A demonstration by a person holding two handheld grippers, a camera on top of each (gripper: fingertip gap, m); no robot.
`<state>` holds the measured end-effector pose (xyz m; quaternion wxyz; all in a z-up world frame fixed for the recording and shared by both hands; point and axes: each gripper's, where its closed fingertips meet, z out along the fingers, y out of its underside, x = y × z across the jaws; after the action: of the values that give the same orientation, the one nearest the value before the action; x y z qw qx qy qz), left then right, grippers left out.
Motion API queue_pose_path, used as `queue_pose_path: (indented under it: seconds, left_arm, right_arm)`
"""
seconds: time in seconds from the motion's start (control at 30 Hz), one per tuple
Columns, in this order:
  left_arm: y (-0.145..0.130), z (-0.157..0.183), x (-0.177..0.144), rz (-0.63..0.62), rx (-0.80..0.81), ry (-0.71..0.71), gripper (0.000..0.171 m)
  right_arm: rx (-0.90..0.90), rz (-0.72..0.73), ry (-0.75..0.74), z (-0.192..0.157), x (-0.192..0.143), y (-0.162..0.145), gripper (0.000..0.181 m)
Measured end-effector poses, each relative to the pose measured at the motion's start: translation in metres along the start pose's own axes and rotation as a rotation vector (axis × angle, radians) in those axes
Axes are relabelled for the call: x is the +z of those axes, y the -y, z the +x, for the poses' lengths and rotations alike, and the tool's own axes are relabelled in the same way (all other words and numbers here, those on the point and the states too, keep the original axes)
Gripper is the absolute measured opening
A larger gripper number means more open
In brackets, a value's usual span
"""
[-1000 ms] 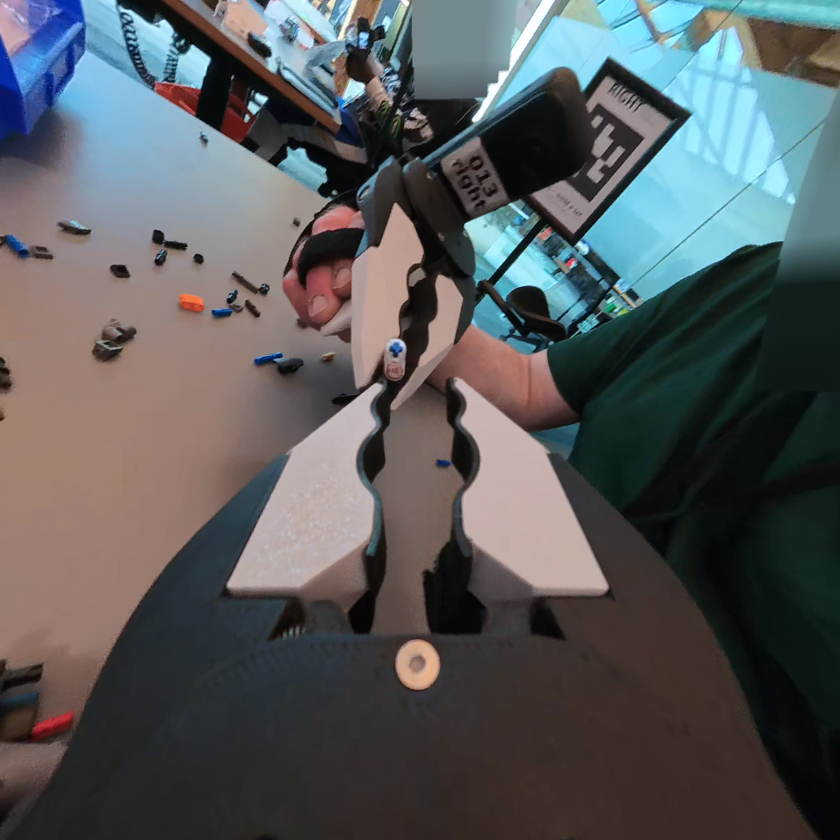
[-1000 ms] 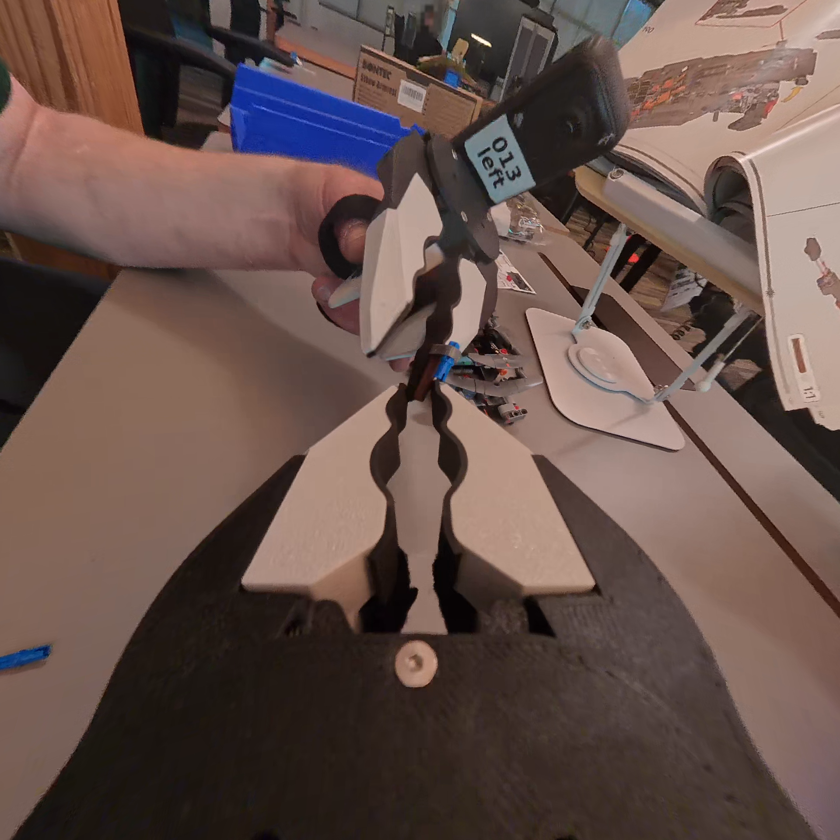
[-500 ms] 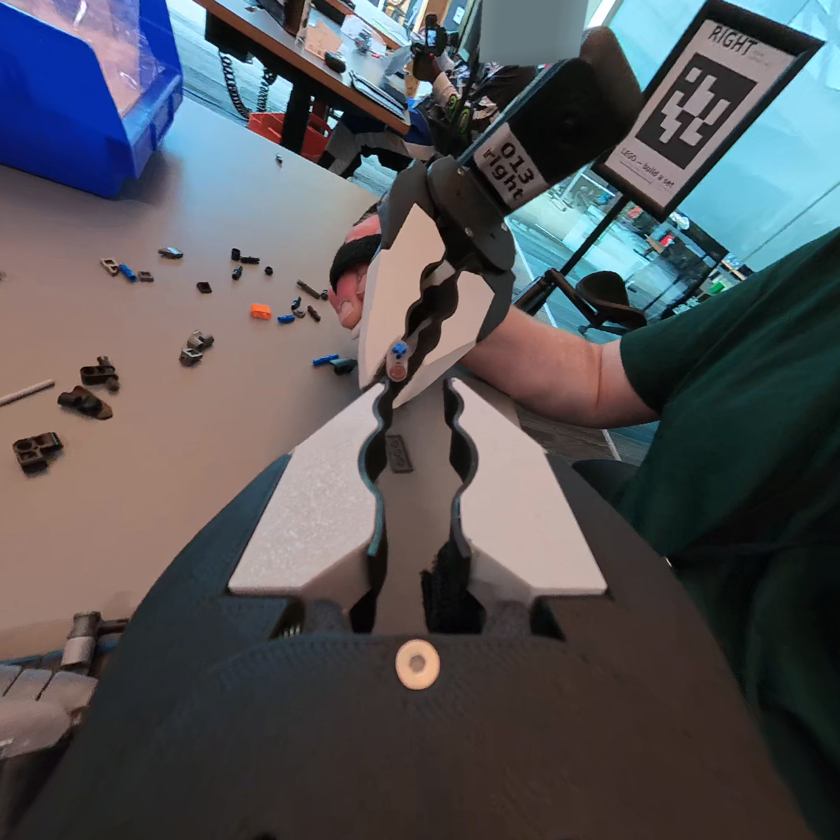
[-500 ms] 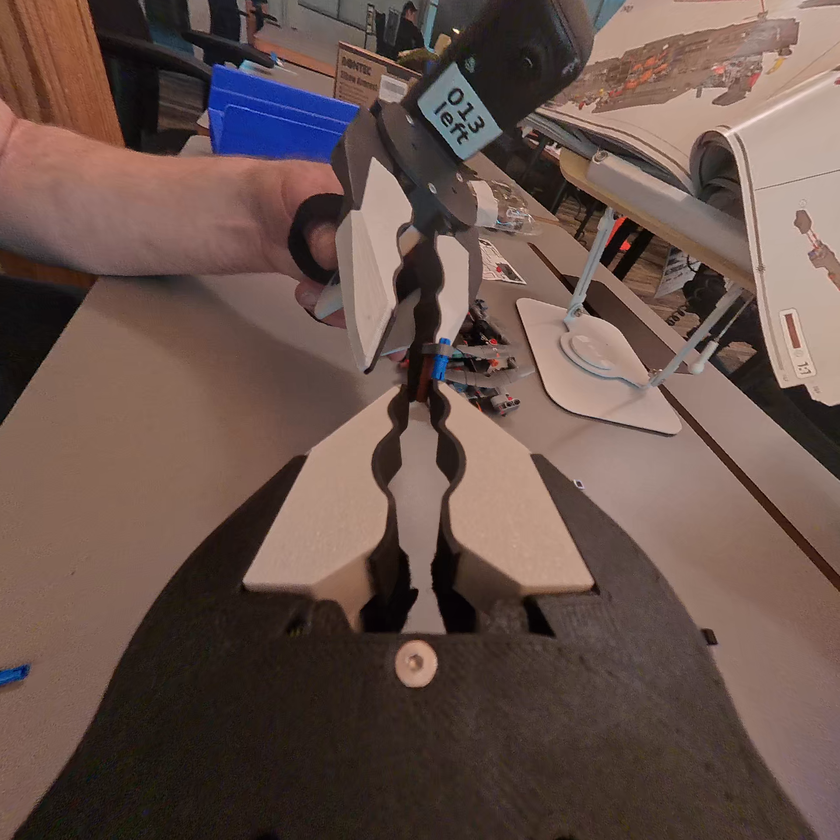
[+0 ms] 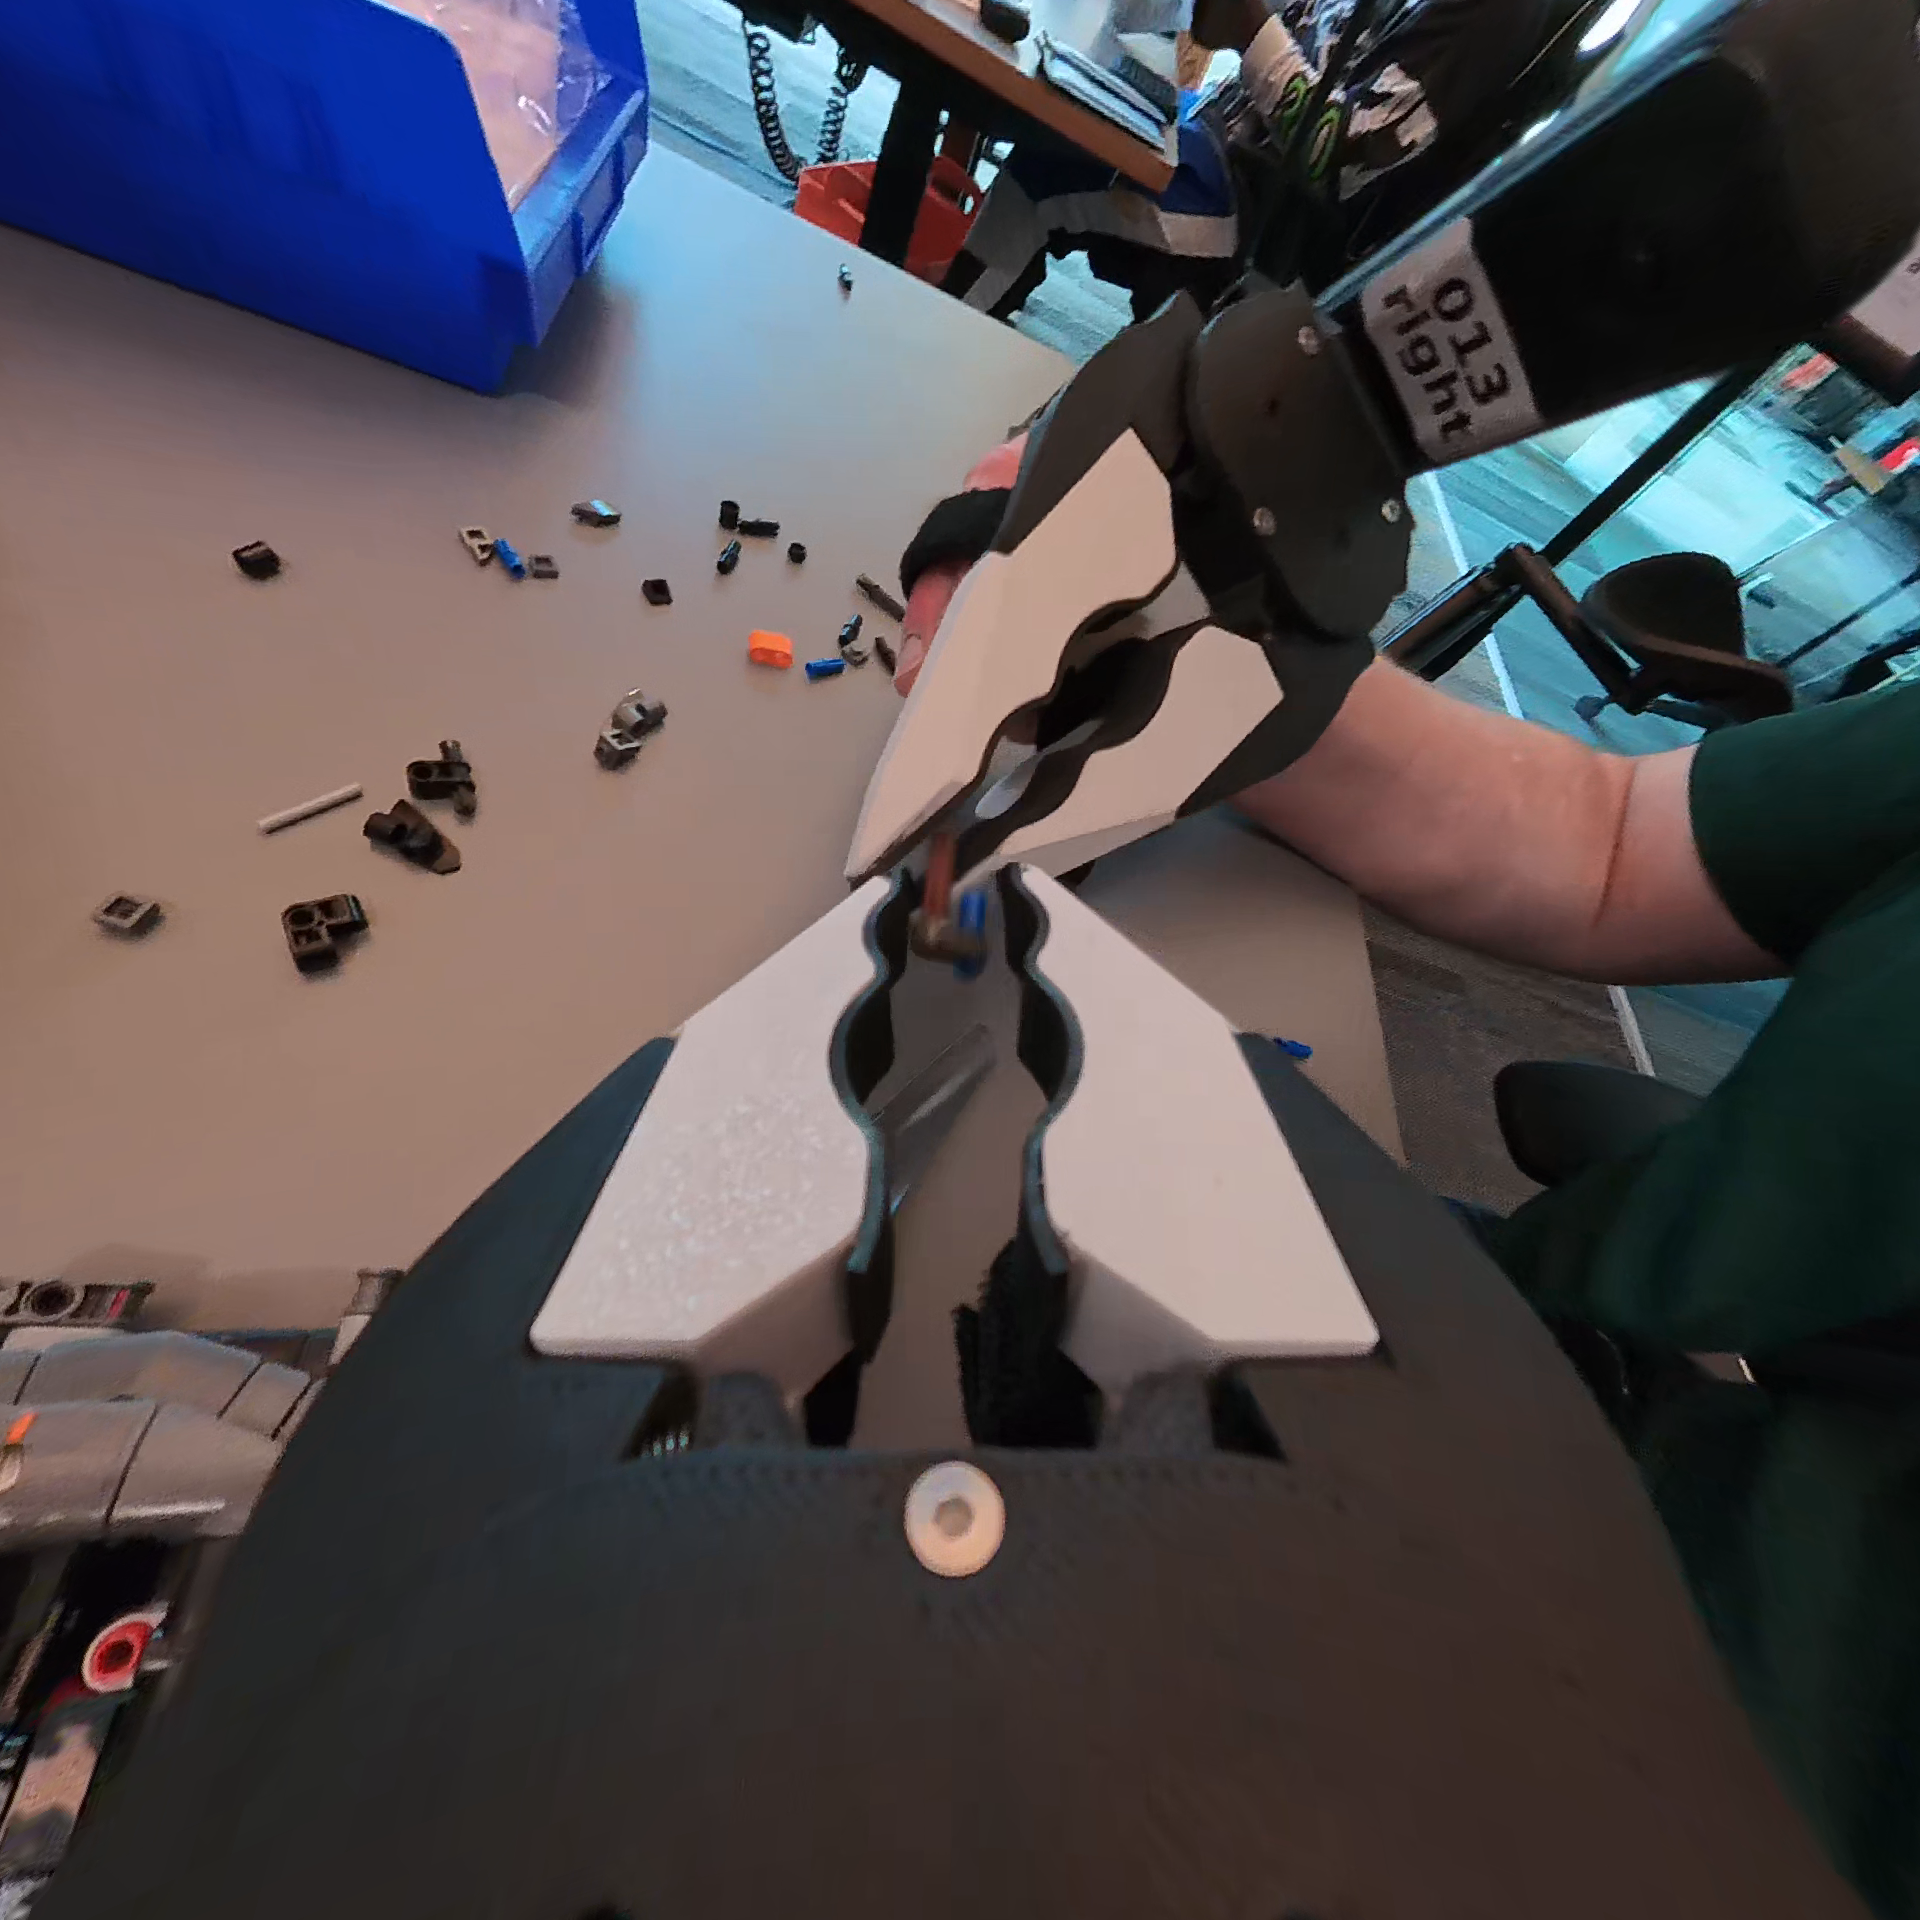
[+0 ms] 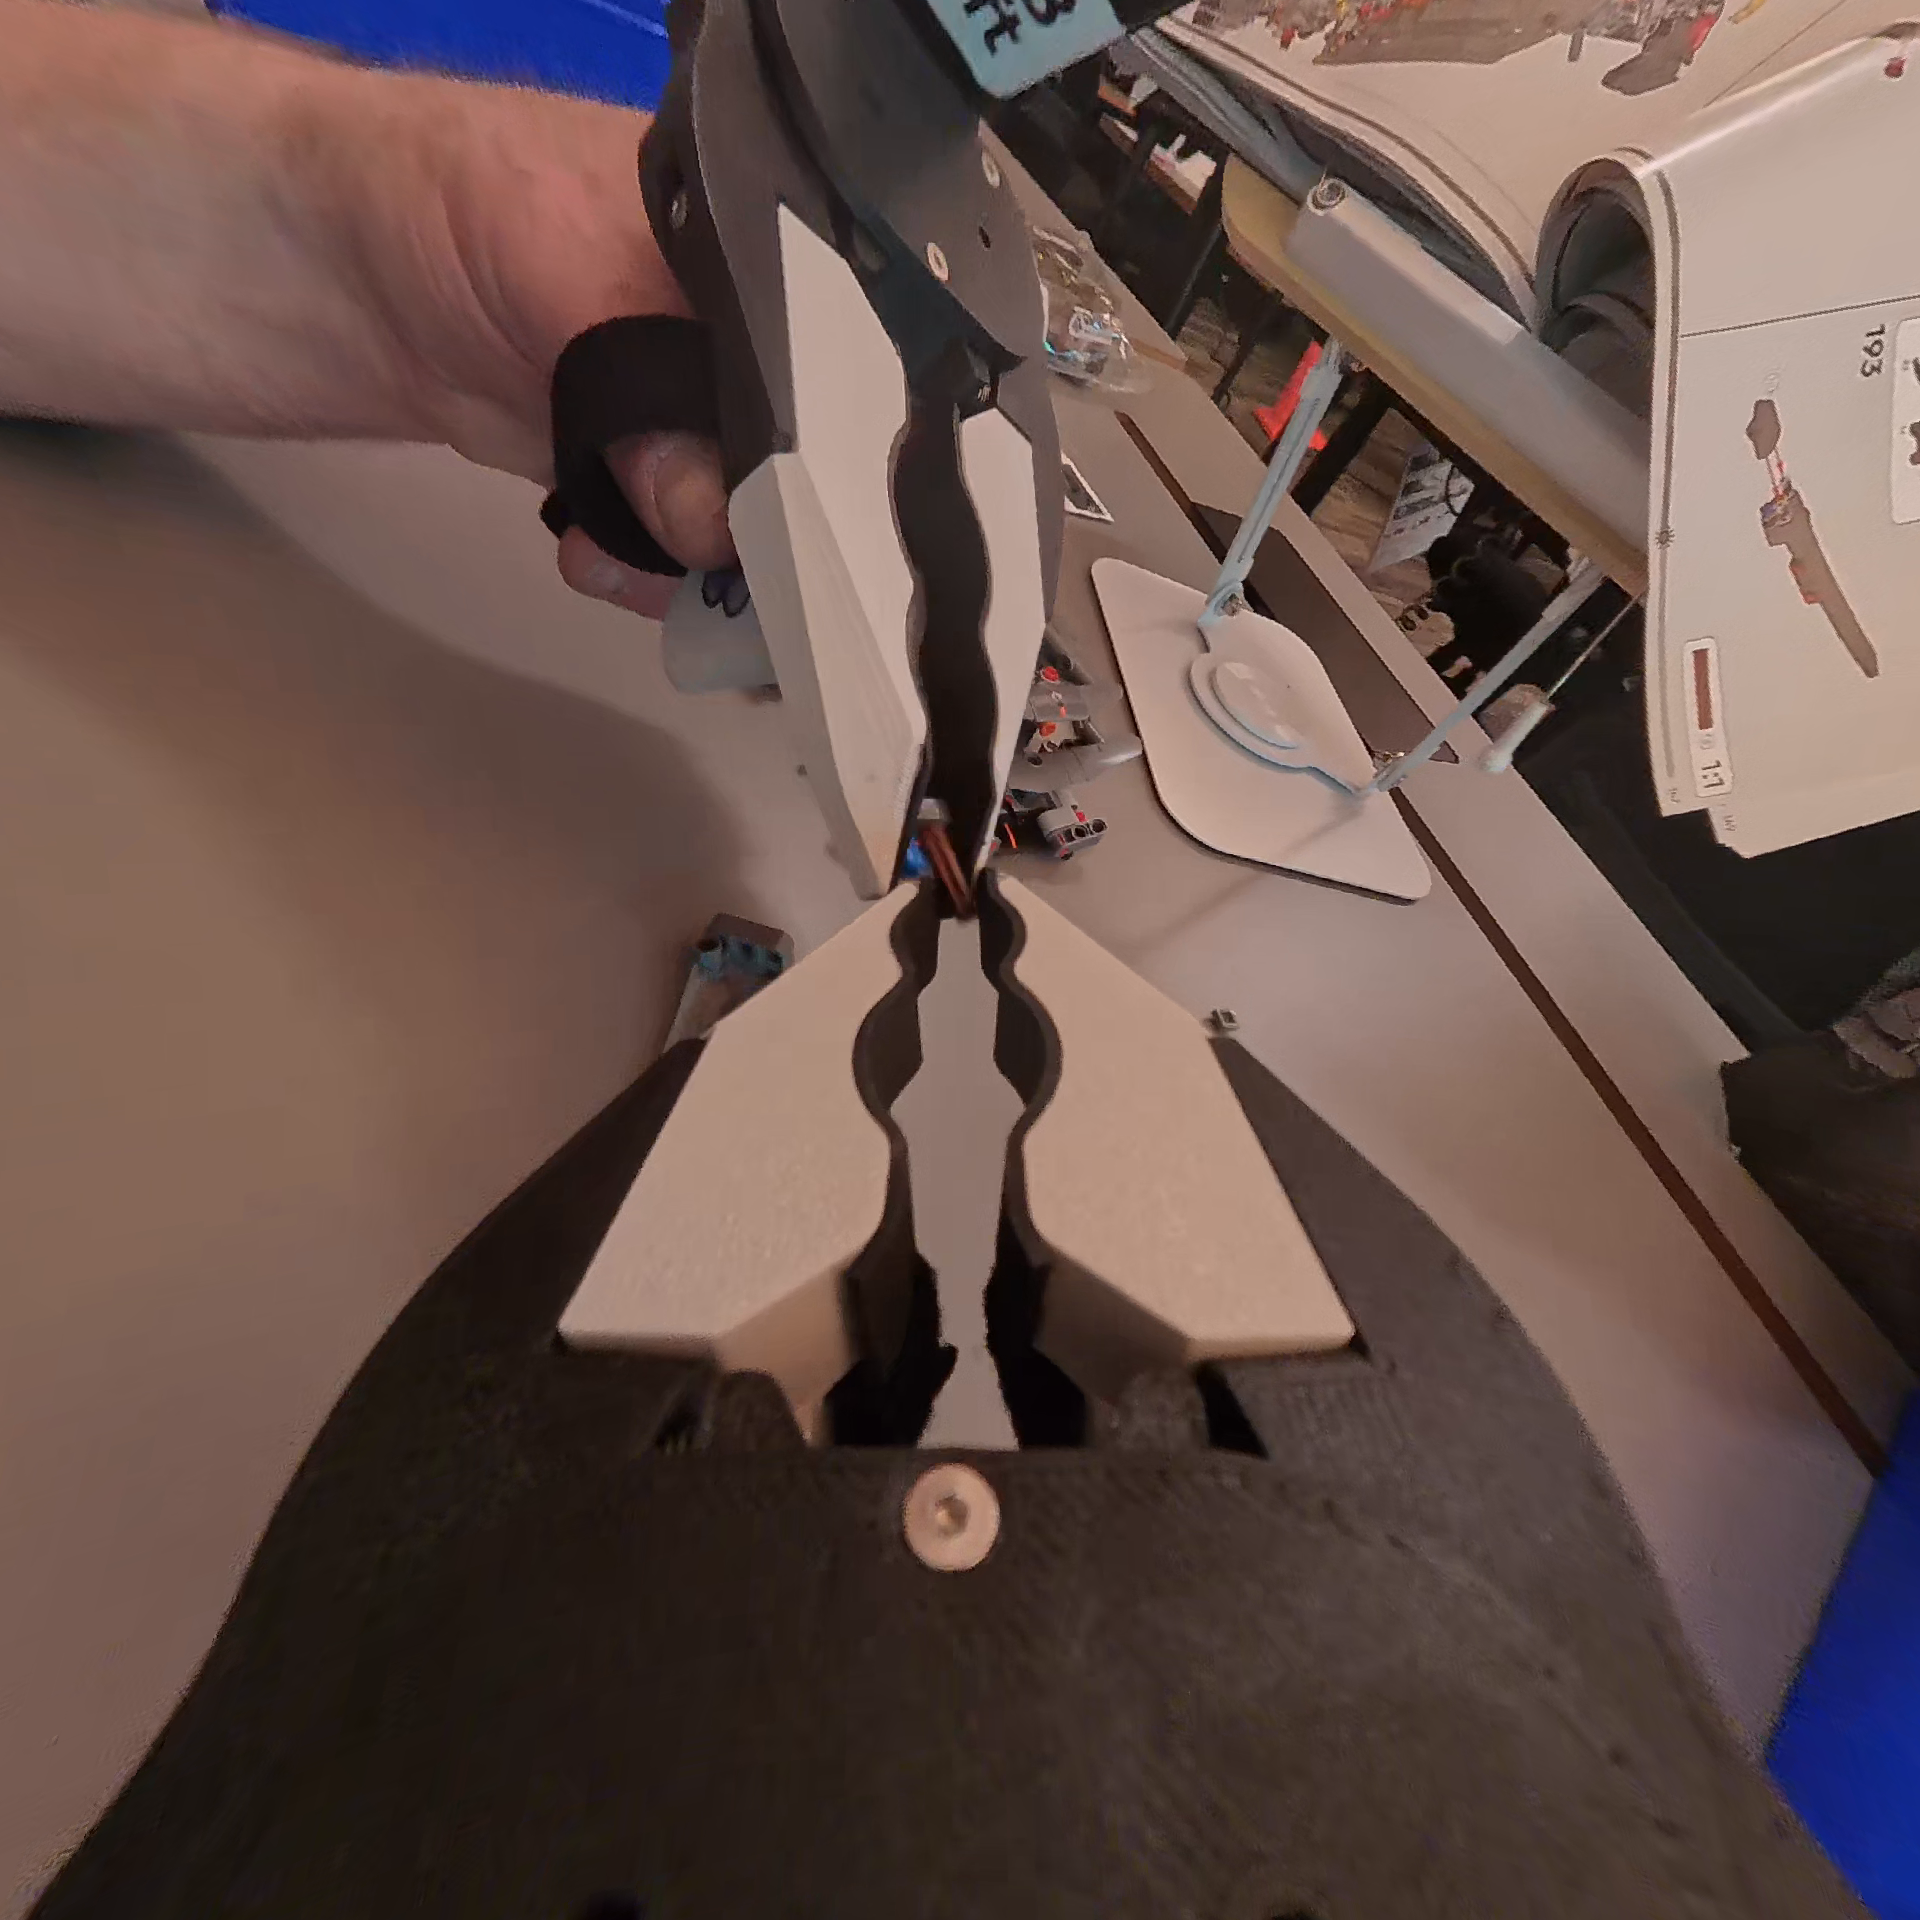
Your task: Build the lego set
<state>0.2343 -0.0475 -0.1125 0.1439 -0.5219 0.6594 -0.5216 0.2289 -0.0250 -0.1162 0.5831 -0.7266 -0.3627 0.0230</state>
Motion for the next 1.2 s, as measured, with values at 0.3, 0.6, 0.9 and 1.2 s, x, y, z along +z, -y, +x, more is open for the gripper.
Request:
queue_pose_path:
  seconds: [0.3,0.6,0.9,1.2]
  left_arm:
    - [0.002,-0.004,0.0,0.01,0.005,0.042,0.02]
    - [0.012,-0.023,-0.028,0.044,0.045,0.162,0.025]
    - [0.016,-0.044,-0.047,0.047,0.151,0.336,0.022]
    - [0.025,-0.045,-0.06,0.109,0.154,0.328,0.021]
  right_arm:
    - [-0.028,-0.024,-0.062,0.006,0.003,-0.002,0.005]
    - [0.188,-0.089,-0.022,0.018,0.004,-0.029,0.015]
    - [0.083,-0.373,0.044,0.001,0.038,-0.068,0.015]
    - [0.036,-0.472,0.272,0.011,0.065,-0.082,0.01]
